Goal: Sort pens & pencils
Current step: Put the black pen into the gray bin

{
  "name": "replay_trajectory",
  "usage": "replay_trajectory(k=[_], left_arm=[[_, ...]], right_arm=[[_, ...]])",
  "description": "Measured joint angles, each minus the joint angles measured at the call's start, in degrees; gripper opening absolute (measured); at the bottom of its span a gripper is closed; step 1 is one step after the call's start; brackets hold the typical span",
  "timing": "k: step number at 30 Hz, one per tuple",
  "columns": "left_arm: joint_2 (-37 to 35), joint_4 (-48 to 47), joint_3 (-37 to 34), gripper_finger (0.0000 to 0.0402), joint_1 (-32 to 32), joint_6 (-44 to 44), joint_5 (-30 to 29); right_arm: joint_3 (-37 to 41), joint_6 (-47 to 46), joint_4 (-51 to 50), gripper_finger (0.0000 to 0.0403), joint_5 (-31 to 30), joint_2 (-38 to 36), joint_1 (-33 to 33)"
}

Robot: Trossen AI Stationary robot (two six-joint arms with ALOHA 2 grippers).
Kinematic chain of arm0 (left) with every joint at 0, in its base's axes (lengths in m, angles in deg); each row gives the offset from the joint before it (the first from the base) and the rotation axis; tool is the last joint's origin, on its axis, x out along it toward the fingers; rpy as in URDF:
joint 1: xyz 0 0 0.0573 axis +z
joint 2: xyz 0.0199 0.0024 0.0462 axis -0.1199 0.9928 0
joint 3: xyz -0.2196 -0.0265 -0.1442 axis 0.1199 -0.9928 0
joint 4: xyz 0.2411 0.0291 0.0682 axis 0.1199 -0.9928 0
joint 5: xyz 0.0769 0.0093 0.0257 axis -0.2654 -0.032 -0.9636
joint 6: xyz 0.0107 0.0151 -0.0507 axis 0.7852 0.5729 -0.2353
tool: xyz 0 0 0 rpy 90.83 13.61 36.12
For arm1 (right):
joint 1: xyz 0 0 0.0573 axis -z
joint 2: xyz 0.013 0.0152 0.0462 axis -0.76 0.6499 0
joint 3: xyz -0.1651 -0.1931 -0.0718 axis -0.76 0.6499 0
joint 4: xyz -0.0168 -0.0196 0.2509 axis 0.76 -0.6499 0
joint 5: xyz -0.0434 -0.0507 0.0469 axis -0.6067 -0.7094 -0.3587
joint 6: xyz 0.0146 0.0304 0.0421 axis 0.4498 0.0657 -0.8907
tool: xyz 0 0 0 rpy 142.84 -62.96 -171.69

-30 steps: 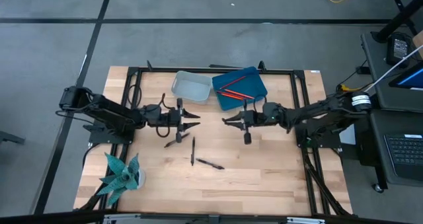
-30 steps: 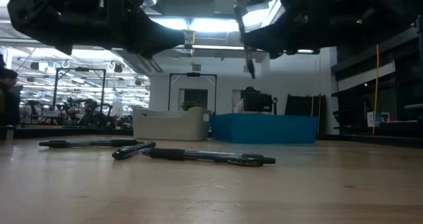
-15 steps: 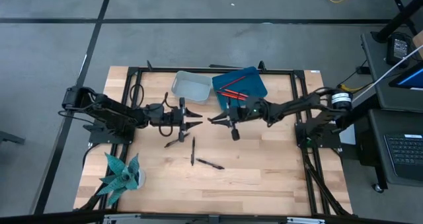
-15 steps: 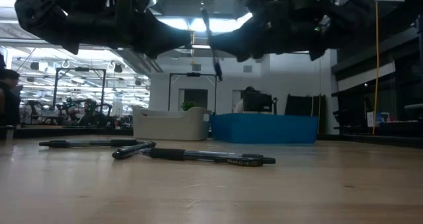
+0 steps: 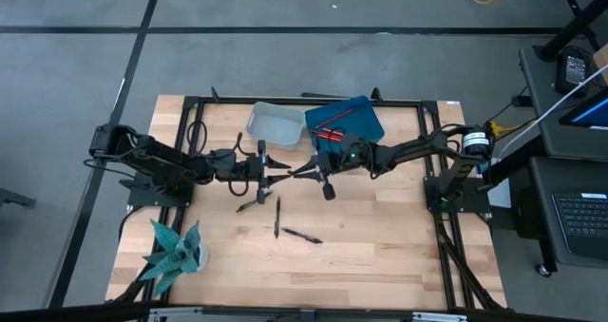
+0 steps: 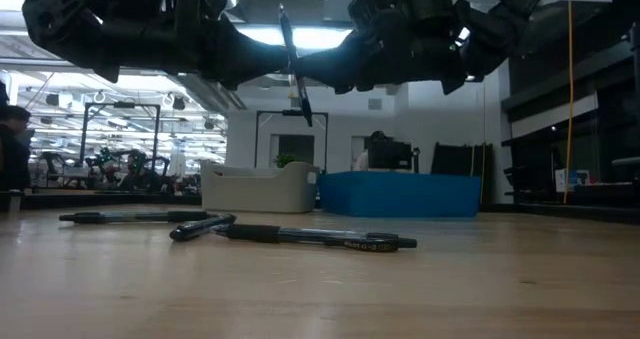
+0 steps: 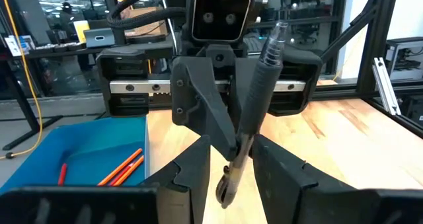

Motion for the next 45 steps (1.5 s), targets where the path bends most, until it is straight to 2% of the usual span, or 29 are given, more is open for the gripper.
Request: replay_trajectory(k=[38, 42, 45], left_arm=[[0.5, 0.4, 2.5, 0.0107, -0.2, 0.5, 2.6], [0.5, 0.6, 2.5, 0.0089, -0.1, 1.6, 2.6], [0.5, 0.6, 2.5, 0.0055, -0.1, 2.0, 2.6]], right_arm=[[-1.4, 0.1, -0.6, 0.0029, 1.4, 0.0, 0.0], [-1.4, 0.1, -0.6, 0.0029, 1.4, 0.0, 0.0], [-1.4, 0.1, -0.6, 0.0029, 1.4, 0.0, 0.0]])
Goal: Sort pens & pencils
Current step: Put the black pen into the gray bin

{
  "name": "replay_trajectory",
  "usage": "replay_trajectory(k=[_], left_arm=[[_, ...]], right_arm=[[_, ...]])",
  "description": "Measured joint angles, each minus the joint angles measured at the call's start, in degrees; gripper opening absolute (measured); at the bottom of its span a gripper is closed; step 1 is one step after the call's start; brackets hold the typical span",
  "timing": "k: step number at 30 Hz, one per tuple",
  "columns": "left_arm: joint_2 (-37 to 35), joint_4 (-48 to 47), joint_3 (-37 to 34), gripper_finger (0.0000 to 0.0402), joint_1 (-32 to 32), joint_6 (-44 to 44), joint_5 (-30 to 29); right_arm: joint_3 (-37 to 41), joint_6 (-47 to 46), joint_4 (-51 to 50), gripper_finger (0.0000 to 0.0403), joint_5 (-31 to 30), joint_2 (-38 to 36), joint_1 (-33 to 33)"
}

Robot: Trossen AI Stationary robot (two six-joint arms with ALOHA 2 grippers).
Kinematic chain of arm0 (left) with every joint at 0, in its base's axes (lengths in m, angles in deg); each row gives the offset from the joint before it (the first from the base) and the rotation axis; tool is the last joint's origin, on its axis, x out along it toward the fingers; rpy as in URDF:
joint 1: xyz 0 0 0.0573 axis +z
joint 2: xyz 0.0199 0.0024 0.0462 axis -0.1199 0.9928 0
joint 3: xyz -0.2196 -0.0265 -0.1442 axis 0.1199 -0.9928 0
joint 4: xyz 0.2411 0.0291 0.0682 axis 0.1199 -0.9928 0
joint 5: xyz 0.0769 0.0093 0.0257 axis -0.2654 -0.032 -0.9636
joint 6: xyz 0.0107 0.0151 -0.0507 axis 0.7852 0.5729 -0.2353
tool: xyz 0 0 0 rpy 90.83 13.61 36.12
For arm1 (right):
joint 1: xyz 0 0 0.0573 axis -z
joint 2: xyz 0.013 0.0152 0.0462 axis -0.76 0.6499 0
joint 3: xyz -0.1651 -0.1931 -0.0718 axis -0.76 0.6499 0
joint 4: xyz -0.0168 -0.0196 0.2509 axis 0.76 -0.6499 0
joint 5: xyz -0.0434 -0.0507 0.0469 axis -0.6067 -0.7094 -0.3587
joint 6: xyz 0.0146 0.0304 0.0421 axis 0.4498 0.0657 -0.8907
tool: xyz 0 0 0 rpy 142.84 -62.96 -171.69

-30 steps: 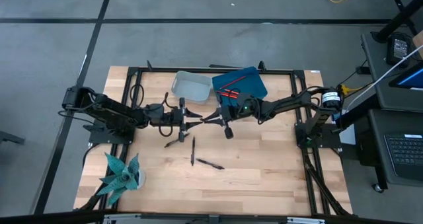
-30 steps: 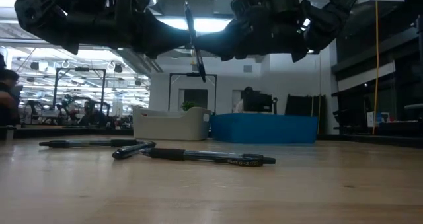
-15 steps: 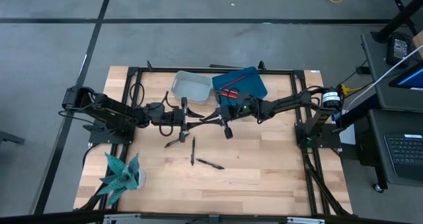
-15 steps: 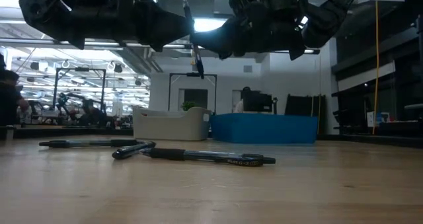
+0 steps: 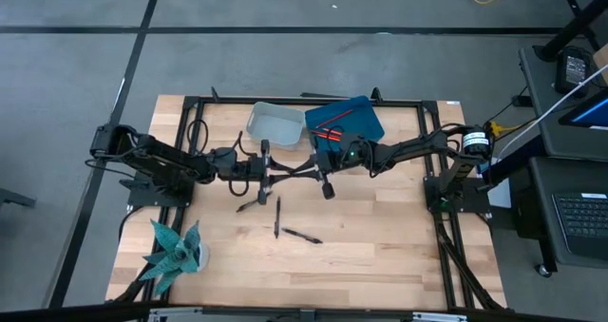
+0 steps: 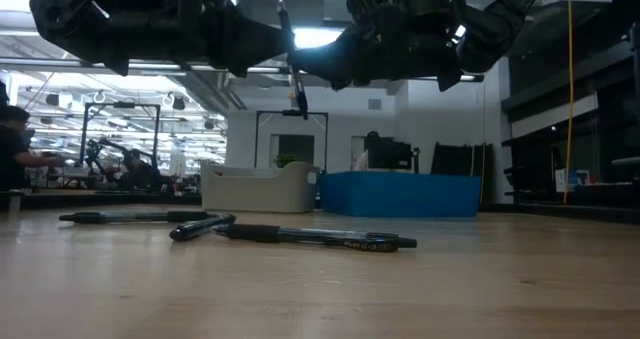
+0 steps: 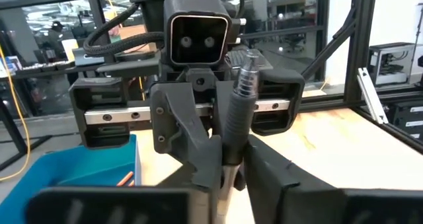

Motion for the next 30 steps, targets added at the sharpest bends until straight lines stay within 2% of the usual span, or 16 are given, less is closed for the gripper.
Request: replay_trajectory(k=[2, 13, 23, 26, 30], left_arm=[[0.0, -0.1, 0.0, 0.0027, 0.2, 0.2, 0.1], [0.1, -1.1, 0.0, 0.0025, 0.7, 0.2, 0.2], [0.1, -1.9, 0.0, 0.0025, 1.9, 1.0, -0.2], [0.1, -2.3, 0.0, 0.0025, 3.1, 1.3, 0.0], [0.1, -4.3, 0.0, 0.0025, 5.1, 1.4, -0.3]], right_arm=[[0.0, -0.1, 0.0, 0.0029, 0.0, 0.0, 0.0], [-0.1, -0.2, -2.4, 0.0029, -0.2, -0.1, 0.0], [0.0, -3.1, -3.3, 0.0159, -0.9, -0.1, 0.0], [0.0, -3.0, -4.4, 0.0186, -1.8, -0.1, 0.1], [0.0, -3.0, -8.8, 0.0206, -6.6, -0.4, 0.9]])
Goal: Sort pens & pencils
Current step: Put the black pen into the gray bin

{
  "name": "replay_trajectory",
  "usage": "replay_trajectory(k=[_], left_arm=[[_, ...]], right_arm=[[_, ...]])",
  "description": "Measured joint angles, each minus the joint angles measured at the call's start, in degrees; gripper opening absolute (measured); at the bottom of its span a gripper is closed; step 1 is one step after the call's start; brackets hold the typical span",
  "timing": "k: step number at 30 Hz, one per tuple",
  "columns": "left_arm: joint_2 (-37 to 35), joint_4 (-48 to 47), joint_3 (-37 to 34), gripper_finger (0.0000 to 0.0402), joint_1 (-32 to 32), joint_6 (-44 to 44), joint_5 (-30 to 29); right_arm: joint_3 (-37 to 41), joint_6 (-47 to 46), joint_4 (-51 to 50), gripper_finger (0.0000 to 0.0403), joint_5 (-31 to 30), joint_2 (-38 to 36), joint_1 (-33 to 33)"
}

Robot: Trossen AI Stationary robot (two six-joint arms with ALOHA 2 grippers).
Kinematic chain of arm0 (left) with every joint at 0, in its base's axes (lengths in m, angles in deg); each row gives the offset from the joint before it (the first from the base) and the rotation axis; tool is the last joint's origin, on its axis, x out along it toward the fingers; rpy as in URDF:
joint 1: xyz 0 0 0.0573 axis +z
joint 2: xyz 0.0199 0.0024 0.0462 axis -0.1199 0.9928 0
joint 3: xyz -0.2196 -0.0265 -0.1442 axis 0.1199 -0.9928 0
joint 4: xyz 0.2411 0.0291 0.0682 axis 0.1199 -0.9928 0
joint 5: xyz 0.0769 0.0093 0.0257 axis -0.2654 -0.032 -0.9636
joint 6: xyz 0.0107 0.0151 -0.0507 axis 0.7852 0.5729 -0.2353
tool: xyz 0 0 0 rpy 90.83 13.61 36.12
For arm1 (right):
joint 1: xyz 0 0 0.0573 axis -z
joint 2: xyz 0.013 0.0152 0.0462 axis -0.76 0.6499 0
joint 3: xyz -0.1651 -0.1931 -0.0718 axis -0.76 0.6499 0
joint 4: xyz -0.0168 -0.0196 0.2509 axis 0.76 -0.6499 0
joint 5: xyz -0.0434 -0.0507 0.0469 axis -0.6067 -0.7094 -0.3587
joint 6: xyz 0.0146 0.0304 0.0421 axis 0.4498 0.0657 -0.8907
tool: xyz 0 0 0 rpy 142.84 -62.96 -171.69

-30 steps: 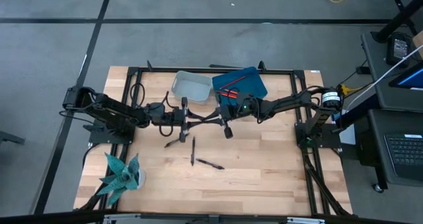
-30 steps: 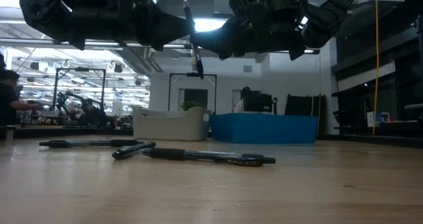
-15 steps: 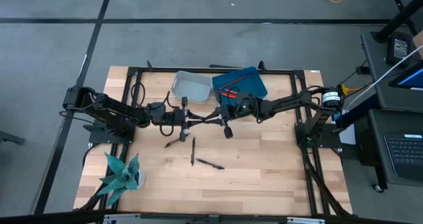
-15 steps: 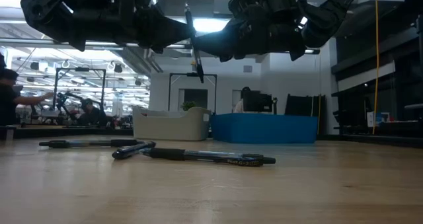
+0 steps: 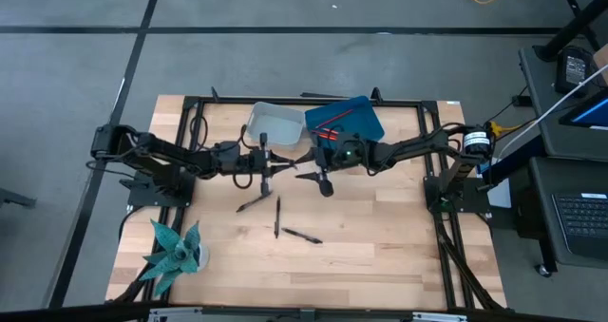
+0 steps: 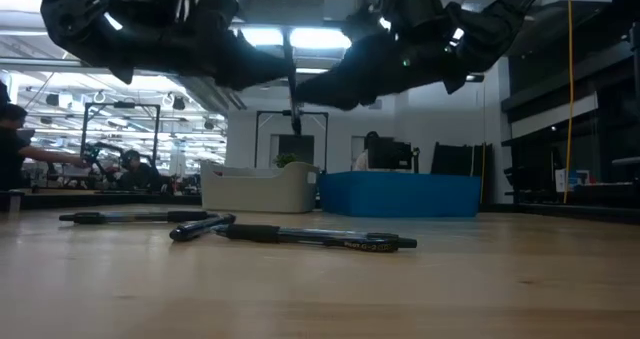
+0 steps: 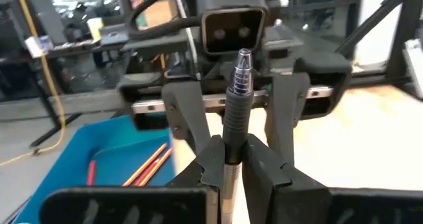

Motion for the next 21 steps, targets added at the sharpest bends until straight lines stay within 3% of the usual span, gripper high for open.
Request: replay_trajectory(k=[8, 12, 21], left_arm=[[-0.8, -0.6, 0.0, 0.0025, 3.5, 0.1, 2.3], [-2.0, -1.4, 0.0, 0.0025, 5.3, 0.1, 4.1], [-8.4, -9.6, 0.1, 0.0025, 9.7, 0.0, 4.3]], right_arm=[[0.1, -1.6, -5.5, 0.0213, -0.8, 0.0, 2.6], [0.1, -0.7, -7.5, 0.0213, 2.0, 0.0, 3.8], [0.1, 0.1, -15.7, 0.0213, 3.2, -4.1, 6.6]])
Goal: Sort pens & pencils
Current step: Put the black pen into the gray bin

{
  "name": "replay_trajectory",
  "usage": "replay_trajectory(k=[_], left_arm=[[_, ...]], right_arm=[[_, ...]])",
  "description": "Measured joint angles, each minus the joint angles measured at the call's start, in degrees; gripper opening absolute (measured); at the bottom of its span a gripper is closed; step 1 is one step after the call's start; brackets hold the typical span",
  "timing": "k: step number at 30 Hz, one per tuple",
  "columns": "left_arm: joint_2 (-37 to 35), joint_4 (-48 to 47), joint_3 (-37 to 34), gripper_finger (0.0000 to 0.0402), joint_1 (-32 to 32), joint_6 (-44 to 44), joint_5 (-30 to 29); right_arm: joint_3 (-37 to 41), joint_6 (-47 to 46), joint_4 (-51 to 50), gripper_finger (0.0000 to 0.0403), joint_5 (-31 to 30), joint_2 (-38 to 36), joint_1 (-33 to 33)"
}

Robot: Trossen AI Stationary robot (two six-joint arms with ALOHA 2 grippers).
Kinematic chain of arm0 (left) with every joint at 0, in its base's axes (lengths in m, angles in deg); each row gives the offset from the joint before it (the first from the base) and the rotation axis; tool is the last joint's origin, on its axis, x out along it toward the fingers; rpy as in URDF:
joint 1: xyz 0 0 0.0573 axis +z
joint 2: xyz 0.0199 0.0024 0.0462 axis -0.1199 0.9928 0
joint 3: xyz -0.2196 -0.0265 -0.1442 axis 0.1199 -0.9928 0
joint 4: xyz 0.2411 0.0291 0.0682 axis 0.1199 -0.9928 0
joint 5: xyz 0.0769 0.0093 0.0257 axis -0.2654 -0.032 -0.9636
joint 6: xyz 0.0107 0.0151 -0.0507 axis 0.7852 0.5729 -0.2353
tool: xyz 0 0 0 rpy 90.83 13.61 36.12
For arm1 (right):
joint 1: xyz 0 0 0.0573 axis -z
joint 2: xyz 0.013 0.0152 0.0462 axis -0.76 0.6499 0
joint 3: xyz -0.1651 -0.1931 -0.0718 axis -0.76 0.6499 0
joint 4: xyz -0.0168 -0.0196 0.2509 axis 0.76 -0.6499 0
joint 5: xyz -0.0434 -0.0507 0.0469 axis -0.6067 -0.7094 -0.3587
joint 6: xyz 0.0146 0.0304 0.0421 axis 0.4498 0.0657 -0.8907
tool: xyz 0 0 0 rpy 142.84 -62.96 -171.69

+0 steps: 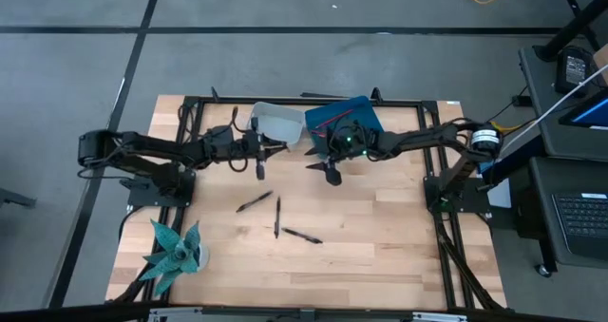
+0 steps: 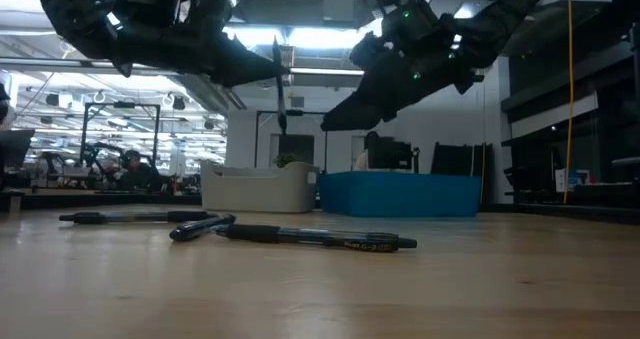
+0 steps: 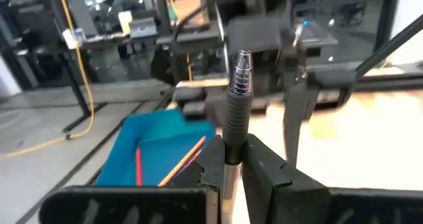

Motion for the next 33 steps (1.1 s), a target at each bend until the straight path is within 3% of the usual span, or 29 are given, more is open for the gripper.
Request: replay_trajectory(k=[4, 12, 22, 33], left_arm=[[-2.1, -5.2, 0.0, 0.0025, 2.4, -0.5, 0.0], [-2.2, -5.8, 0.0, 0.0025, 7.4, -1.5, -2.0], [-2.1, -4.8, 0.0, 0.0025, 14.6, -2.4, -2.9], [-2.1, -8.7, 0.2, 0.0025, 15.8, -1.1, -2.8]], right_arm=[[0.1, 0.0, -3.5, 0.0213, 0.1, -3.7, 0.9], [0.1, 0.1, -11.6, 0.0213, 0.0, -8.8, 1.8], [0.1, 0.4, -14.0, 0.0213, -0.2, -9.1, 1.8], [0.1, 1.9, -14.7, 0.0213, -0.2, -9.1, 1.8]])
